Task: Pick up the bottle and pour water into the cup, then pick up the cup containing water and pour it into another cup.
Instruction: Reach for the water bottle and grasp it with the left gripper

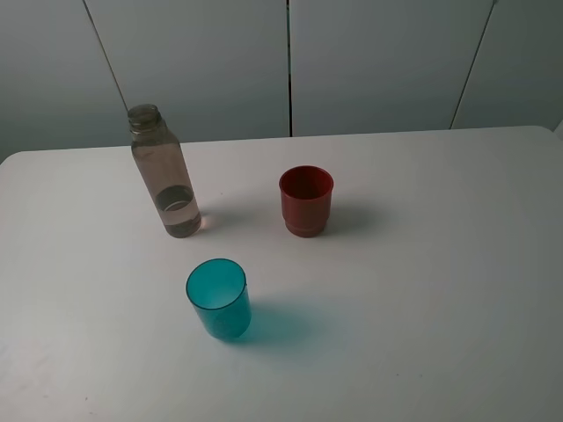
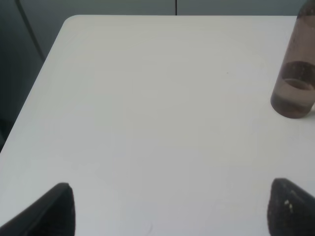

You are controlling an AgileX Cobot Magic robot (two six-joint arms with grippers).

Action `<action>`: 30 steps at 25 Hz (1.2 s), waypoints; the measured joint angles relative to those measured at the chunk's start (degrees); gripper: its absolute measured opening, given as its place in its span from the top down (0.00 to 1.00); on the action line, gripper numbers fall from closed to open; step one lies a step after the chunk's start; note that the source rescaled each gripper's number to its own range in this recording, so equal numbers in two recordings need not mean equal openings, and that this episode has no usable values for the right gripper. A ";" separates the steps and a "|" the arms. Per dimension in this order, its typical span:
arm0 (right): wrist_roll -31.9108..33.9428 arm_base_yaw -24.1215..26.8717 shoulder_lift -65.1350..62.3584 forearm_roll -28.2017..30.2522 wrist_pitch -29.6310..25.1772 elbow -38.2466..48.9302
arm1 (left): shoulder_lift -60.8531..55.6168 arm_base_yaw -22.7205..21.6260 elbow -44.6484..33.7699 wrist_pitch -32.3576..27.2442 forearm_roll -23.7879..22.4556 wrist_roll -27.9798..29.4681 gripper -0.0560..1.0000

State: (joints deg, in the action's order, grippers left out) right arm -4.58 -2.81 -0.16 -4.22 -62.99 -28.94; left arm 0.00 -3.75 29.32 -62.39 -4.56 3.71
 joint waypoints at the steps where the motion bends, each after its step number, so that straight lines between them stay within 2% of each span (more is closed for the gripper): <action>1: 0.00 0.00 0.00 0.00 0.00 0.00 | 0.00 0.00 0.00 0.00 0.00 0.00 0.00; 30: 0.10 0.00 0.00 0.00 0.00 0.00 | 0.00 0.13 0.00 0.00 -0.42 0.00 0.00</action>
State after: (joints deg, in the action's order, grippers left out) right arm -4.48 -2.81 -0.16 -4.22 -62.99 -28.94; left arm 0.00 -3.61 29.32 -62.39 -4.99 3.71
